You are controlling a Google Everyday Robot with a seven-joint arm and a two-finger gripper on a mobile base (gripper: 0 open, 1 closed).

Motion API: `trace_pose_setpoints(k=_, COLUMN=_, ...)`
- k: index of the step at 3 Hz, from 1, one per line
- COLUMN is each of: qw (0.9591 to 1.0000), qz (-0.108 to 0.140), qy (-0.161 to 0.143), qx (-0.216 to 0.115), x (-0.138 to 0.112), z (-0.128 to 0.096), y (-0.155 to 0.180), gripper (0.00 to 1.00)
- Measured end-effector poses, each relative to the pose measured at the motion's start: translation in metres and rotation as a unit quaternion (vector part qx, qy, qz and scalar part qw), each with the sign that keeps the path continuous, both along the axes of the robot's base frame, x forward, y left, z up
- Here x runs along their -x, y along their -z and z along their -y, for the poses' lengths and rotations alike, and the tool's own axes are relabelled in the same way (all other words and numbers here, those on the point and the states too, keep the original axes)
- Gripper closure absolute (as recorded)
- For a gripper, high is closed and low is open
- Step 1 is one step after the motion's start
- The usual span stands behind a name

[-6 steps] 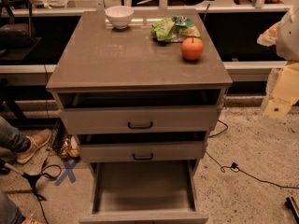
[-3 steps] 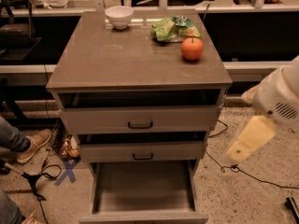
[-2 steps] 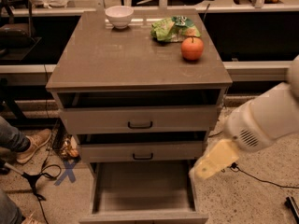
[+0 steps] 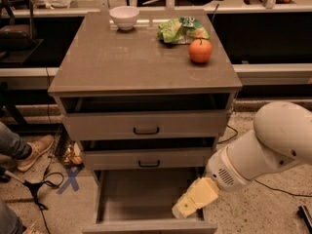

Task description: Close bottom drawer

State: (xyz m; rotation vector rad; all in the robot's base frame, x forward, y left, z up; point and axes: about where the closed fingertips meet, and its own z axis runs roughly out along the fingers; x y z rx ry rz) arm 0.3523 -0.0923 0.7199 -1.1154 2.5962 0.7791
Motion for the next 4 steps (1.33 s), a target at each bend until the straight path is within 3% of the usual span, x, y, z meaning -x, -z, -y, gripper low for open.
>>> trace_pose_setpoints(k=1, qw=1.0000, qz=0.001, qy=0.000, qx=0.000, x=-0.001, z=0.000, y=-0.001, gripper=0.00)
trace_pose_setpoints(k=2, qw=0.9989, qz=-0.041, qy=0.002, qx=0.024, x=-0.010, z=-0.009, y=0.055, gripper=0.00)
trace_pose_setpoints(k=3, qw=0.9946, qz=-0.093, qy=0.021, qx=0.041, x=-0.012, z=-0.013, y=0.140, gripper=0.00)
trace_pose_setpoints(k=4, qw=0.9874, qz=-0.144, qy=0.041, qx=0.051, x=-0.006, z=-0.011, y=0.225, gripper=0.00)
